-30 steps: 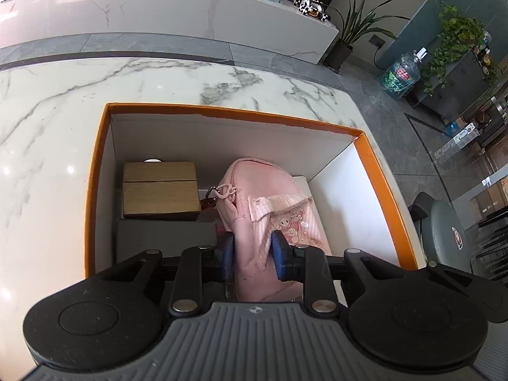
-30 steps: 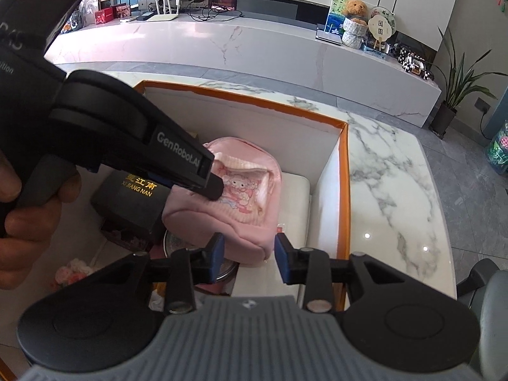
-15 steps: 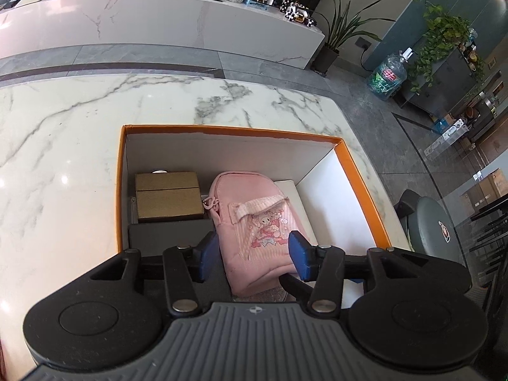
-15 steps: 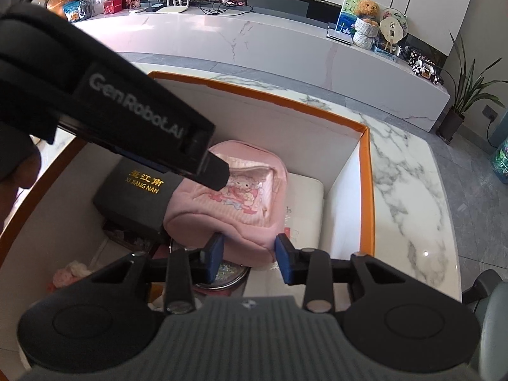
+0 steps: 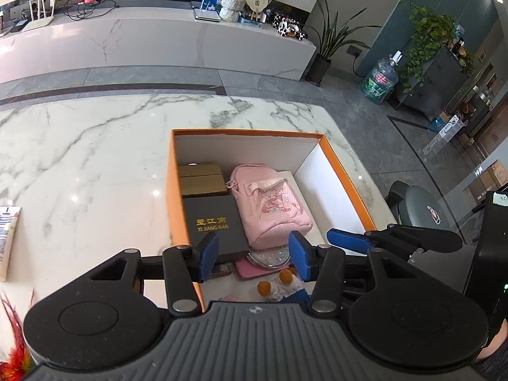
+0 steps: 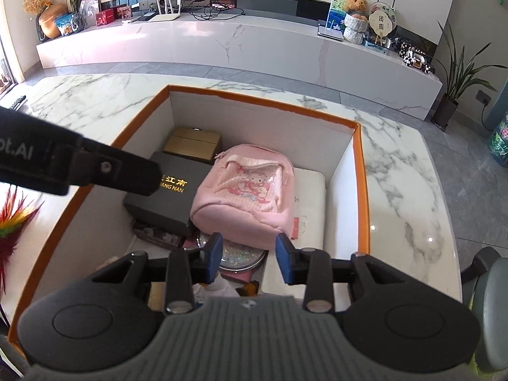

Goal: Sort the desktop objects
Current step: 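Withdraw both tools from the box toward the feather shuttlecock, then grasp the red-yellow feather shuttlecock with the left tool and lift it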

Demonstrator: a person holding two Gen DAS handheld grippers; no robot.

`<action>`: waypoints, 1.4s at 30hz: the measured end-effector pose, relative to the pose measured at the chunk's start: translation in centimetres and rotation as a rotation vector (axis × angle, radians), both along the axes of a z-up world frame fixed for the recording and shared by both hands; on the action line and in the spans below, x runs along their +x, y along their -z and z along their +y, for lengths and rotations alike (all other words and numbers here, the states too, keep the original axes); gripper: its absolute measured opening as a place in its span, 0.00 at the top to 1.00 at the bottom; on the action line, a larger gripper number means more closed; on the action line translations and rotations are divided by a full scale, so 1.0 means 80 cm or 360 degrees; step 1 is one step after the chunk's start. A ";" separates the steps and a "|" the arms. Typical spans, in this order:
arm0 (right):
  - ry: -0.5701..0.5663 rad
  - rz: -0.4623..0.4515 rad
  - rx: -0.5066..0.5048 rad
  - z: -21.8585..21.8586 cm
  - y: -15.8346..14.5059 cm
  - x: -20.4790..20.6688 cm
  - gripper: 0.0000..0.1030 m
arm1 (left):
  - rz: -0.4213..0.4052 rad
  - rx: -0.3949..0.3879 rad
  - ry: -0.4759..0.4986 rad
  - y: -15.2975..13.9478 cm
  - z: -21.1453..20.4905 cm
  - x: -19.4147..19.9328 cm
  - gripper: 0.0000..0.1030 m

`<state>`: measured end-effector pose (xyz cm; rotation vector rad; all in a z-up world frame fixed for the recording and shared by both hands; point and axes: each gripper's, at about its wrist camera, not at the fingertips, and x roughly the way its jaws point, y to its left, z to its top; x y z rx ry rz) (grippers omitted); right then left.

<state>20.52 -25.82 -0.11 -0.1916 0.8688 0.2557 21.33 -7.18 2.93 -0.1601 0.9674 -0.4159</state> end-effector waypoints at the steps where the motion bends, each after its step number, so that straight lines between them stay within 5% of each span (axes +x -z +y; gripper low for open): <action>1: -0.0002 -0.0010 0.0012 0.003 -0.006 -0.006 0.62 | -0.0014 -0.0002 -0.0011 -0.006 0.010 -0.007 0.45; 11: -0.0098 -0.0087 0.0211 0.090 -0.052 -0.041 0.60 | -0.0100 0.0032 -0.0236 -0.032 0.143 -0.066 0.53; 24: -0.0194 0.0174 0.0378 0.250 0.003 -0.051 0.59 | 0.0059 0.0080 -0.0664 0.025 0.326 -0.111 0.64; 30: -0.0323 0.0295 0.0309 0.313 0.035 -0.060 0.58 | -0.0013 0.0358 -0.0348 0.048 0.310 -0.137 0.65; 42: -0.0184 0.0356 0.0252 0.286 0.046 -0.066 0.53 | -0.0096 0.0947 0.0388 0.114 0.248 -0.160 0.65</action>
